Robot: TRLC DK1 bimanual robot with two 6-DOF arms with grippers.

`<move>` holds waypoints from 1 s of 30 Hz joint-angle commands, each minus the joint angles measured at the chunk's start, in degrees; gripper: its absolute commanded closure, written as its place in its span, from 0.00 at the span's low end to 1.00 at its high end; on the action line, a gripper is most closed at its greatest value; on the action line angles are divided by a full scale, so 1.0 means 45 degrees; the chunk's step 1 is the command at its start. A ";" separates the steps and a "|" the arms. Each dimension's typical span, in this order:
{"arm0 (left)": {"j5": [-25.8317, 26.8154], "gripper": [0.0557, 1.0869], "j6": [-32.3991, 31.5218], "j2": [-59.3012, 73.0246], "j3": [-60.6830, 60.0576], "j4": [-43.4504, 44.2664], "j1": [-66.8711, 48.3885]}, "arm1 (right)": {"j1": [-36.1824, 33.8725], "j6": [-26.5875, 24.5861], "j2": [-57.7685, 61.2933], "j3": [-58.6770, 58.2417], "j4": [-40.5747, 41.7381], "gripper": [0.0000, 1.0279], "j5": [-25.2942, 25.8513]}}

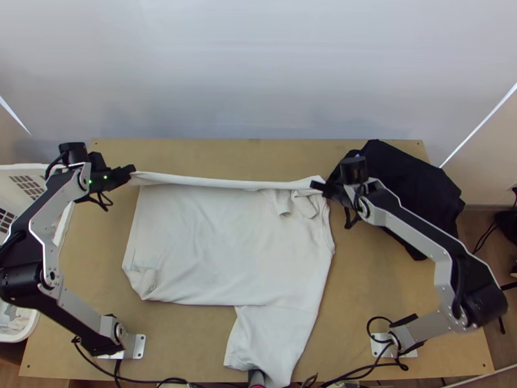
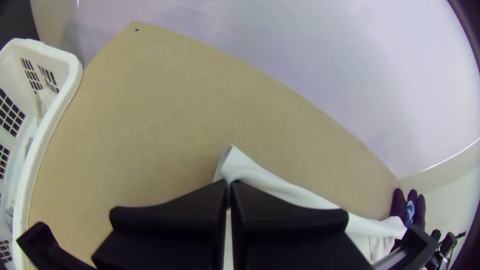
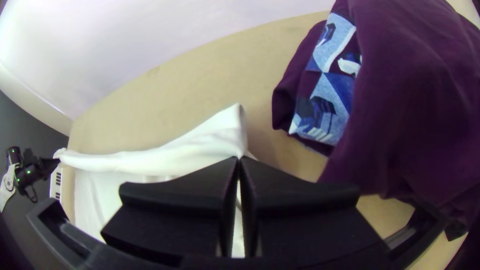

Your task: Fold the t-shirt

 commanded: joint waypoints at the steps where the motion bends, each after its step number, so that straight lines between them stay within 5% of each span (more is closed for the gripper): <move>1: 0.0247 0.97 0.0148 -0.0865 -0.1323 0.0135 0.0275 | 0.0418 0.0134 -0.1245 -0.1600 0.0026 0.97 0.0221; 23: -0.0436 0.95 0.0265 -0.1665 -0.3920 0.0603 0.0001 | 0.1101 0.0544 -0.1714 -0.3963 0.0514 0.97 0.0651; 25: -0.0417 0.77 0.0598 -0.1763 -0.3920 0.0545 0.0001 | 0.1121 0.0427 -0.1753 -0.3924 0.0514 0.92 0.0651; 27: -0.0436 0.48 0.1027 -0.2075 -0.3842 0.0252 -0.0018 | 0.1121 0.0310 -0.1889 -0.3924 0.0358 0.67 0.0631; 30: -0.0436 0.22 0.1398 -0.2876 -0.3901 -0.0022 0.0040 | 0.1101 0.0251 -0.2417 -0.4021 -0.0423 0.38 0.0631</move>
